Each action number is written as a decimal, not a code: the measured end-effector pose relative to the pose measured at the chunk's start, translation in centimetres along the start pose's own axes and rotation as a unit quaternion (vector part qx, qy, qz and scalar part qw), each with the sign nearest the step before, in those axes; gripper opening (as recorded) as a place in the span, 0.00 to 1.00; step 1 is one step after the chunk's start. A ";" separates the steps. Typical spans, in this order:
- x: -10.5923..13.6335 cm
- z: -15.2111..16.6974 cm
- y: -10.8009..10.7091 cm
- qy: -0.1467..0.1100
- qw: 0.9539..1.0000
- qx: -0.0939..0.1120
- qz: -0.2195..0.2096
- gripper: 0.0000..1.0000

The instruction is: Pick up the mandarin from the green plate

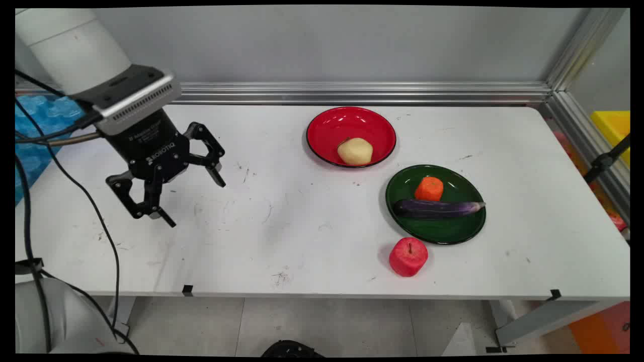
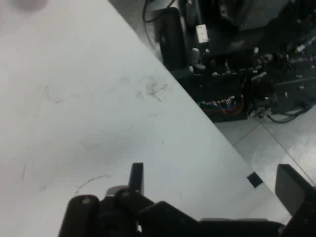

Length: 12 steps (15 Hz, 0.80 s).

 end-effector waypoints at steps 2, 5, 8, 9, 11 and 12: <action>0.1 -0.1 -0.5 0.006 0.999 0.015 -0.035 1.00; 0.6 0.0 -2.0 0.019 0.994 0.041 -0.104 1.00; 1.5 0.6 -4.1 0.036 0.983 0.065 -0.170 1.00; 1.8 0.9 -4.9 0.041 0.978 0.072 -0.189 1.00; 2.5 1.4 -6.2 0.050 0.970 0.085 -0.221 1.00; 2.9 1.8 -7.2 0.056 0.965 0.093 -0.240 1.00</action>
